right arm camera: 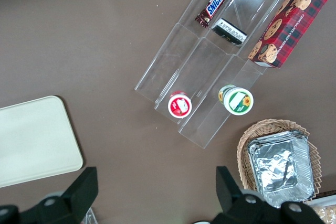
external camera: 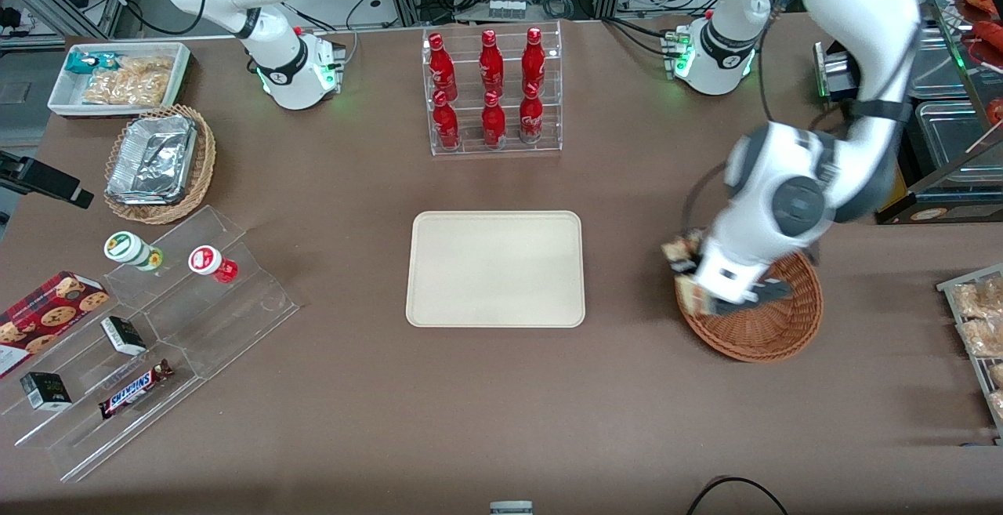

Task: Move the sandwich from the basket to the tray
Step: 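Carry the sandwich with the left gripper over the cream tray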

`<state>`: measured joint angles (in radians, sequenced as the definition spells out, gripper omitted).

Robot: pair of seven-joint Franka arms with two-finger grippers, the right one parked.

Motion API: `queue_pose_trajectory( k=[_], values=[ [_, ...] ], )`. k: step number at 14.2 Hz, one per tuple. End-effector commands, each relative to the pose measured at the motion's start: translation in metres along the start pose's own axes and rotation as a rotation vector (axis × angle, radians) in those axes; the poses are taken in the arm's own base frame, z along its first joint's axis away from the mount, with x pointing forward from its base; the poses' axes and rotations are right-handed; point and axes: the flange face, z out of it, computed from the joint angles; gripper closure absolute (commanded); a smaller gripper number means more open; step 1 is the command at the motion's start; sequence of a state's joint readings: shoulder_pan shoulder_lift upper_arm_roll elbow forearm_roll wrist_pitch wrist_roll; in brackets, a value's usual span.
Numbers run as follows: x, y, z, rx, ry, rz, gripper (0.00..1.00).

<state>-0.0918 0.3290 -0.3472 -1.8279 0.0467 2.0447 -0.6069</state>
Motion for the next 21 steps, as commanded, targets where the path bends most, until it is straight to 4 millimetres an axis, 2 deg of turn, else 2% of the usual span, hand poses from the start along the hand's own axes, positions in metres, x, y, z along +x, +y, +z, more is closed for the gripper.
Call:
queue_pose_trajectory(
  k=[1,3,5,6,10,11,12,14,15,16,17,18,20,21],
  values=[
    [-0.042,0.089,0.020,-0.024,-0.051,0.145,0.94],
    [-0.069,0.141,0.037,-0.051,-0.091,0.151,0.94],
    [-0.084,0.192,0.059,-0.075,-0.085,0.147,0.94],
    [-0.086,0.207,0.072,-0.080,-0.076,0.157,0.94],
    [-0.088,0.255,0.115,-0.073,-0.044,0.122,0.91],
    [-0.082,0.258,0.127,-0.058,-0.030,0.095,0.91],
    [-0.084,0.261,0.132,-0.048,-0.018,0.105,0.90],
    [-0.085,0.265,0.141,-0.059,-0.009,0.121,0.82],
    [-0.085,0.267,0.141,-0.078,0.002,0.125,0.76],
    [-0.083,0.267,0.139,-0.090,0.010,0.125,0.43],
    [-0.083,0.268,0.136,-0.096,0.018,0.127,0.00],
    [-0.078,0.265,0.128,-0.098,0.032,0.118,0.00],
    [-0.069,0.256,0.093,-0.100,0.078,0.106,0.00],
    [-0.063,0.245,0.077,-0.083,0.107,0.095,0.00]
  ],
)
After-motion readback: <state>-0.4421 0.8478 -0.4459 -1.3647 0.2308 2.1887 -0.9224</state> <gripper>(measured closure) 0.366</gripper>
